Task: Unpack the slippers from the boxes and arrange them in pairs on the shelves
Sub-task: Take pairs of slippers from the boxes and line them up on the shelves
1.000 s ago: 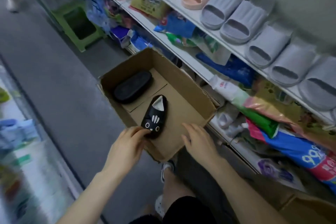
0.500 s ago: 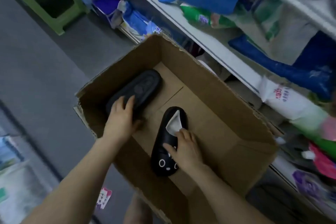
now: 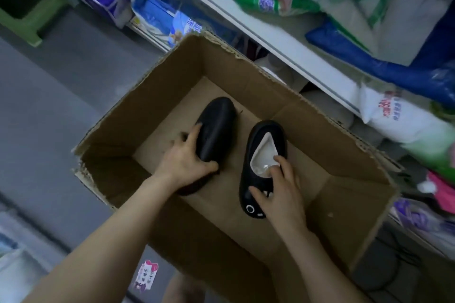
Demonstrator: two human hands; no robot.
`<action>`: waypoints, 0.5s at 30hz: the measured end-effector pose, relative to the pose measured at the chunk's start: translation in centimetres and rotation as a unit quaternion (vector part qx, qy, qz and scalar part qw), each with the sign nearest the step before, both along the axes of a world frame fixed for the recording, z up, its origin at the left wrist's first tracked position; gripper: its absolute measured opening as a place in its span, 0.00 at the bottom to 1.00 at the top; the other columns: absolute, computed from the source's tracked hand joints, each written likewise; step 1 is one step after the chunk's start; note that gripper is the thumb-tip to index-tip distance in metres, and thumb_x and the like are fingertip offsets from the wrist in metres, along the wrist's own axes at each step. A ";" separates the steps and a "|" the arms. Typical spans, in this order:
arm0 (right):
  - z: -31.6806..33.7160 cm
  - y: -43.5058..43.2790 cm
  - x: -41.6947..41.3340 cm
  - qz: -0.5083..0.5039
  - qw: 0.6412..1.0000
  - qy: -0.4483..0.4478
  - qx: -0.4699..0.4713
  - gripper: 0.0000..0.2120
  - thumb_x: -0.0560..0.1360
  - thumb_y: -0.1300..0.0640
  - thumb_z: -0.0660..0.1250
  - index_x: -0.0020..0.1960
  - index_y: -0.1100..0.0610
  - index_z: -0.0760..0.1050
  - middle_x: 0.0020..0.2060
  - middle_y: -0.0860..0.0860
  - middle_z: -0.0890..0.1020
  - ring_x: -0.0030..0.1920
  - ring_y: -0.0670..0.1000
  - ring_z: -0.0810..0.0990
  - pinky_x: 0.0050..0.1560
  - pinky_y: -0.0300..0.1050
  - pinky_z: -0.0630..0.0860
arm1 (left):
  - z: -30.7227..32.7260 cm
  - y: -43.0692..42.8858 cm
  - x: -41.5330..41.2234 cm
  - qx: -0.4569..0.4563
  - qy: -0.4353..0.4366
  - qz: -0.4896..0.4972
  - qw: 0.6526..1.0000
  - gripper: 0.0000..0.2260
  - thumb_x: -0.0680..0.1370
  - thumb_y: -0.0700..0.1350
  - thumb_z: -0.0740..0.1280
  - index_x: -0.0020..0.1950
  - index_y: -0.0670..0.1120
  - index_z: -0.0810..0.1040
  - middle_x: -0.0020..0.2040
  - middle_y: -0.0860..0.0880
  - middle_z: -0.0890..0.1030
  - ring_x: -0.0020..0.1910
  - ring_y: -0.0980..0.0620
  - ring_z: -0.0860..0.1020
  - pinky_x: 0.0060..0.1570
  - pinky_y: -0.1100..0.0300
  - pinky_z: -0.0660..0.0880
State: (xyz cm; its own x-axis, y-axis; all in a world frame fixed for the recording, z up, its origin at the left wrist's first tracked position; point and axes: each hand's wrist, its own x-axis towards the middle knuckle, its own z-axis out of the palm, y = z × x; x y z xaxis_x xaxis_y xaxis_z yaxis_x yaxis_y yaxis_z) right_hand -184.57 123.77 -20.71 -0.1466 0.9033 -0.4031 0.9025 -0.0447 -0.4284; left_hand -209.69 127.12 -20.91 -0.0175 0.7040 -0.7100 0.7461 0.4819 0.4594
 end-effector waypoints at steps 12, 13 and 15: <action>-3.9 -0.6 2.0 -0.280 0.919 0.143 -0.238 0.50 0.63 0.32 0.74 0.78 0.45 0.55 0.72 0.46 0.67 0.70 0.51 0.70 0.66 0.50 0.72 | -1.0 -3.0 4.2 -0.011 -0.141 0.222 0.965 0.35 0.79 0.49 0.63 0.78 0.57 0.43 0.77 0.47 0.58 0.70 0.45 0.66 0.69 0.49 0.67; -3.9 -0.5 2.2 -0.283 0.913 0.162 -0.246 0.46 0.65 0.35 0.75 0.77 0.45 0.58 0.69 0.45 0.70 0.68 0.49 0.71 0.64 0.47 0.72 | -0.9 -3.3 4.3 -0.001 -0.124 0.205 0.971 0.38 0.78 0.51 0.66 0.78 0.58 0.42 0.77 0.48 0.56 0.70 0.46 0.65 0.68 0.51 0.67; -3.5 0.0 2.6 -0.291 0.894 0.199 -0.275 0.39 0.70 0.46 0.76 0.75 0.48 0.61 0.60 0.41 0.74 0.59 0.42 0.75 0.56 0.38 0.73 | -1.0 -3.8 4.2 -0.004 -0.104 0.185 0.977 0.46 0.73 0.54 0.72 0.77 0.60 0.40 0.75 0.48 0.57 0.69 0.46 0.66 0.65 0.53 0.68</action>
